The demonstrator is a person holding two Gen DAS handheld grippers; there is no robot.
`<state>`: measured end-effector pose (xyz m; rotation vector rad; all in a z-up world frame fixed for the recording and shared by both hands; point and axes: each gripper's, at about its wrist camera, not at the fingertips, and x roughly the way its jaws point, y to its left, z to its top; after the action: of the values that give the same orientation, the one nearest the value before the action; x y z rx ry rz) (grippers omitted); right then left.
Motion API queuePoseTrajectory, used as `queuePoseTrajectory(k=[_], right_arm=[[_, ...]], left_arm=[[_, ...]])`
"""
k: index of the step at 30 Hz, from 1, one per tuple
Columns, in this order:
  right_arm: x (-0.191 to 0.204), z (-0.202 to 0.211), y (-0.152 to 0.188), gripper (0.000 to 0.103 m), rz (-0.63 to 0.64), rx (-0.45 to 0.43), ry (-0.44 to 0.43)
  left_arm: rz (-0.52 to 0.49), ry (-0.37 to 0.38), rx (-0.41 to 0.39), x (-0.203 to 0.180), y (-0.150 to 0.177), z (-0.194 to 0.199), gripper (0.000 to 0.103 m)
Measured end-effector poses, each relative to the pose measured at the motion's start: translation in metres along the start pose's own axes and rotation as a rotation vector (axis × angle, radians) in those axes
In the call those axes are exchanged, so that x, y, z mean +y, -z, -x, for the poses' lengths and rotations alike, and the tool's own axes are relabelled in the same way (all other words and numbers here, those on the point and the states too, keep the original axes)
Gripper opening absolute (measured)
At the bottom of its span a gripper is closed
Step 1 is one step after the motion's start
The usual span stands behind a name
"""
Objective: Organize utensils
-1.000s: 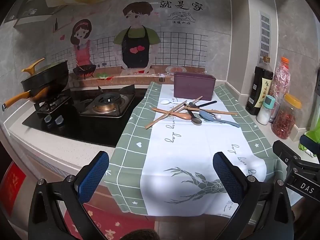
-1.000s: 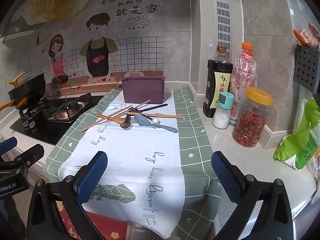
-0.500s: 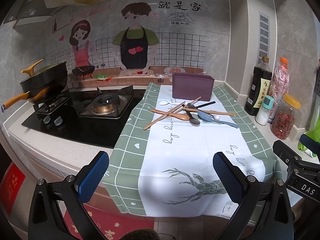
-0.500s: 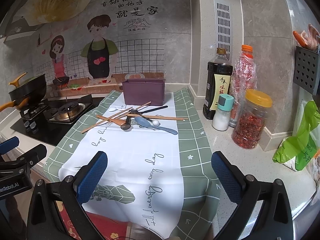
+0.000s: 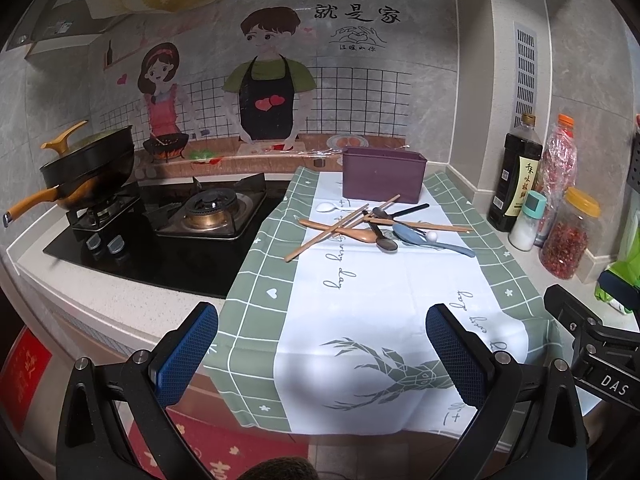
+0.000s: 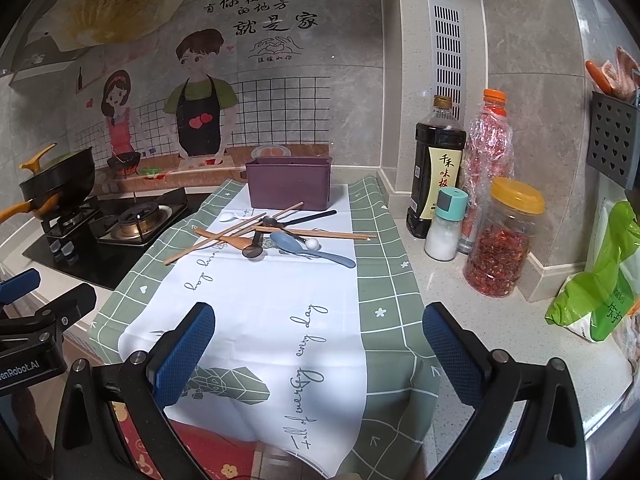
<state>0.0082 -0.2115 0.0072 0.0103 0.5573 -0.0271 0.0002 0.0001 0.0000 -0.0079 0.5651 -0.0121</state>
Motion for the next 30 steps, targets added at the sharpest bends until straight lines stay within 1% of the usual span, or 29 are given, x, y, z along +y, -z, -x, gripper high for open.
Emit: queuePoseTrajectory(k=[7,10,25,30], right_arm=[[-0.002,0.0,0.001,0.103,0.0,0.001,-0.003],[-0.003,0.0,0.001,0.103,0.0,0.003,-0.003],[-0.001,-0.005,0.002,0.103,0.0,0.01,-0.003],[-0.001,-0.005,0.002,0.103,0.0,0.01,-0.003]], left_arm=[[-0.001,-0.001,0.001,0.0,0.0,0.0,0.103],[-0.001,-0.001,0.002,-0.007,-0.004,0.001,0.103],[0.0,-0.001,0.003,-0.011,-0.004,0.003,0.103],[0.002,-0.006,0.008,-0.018,-0.004,0.004,0.103]])
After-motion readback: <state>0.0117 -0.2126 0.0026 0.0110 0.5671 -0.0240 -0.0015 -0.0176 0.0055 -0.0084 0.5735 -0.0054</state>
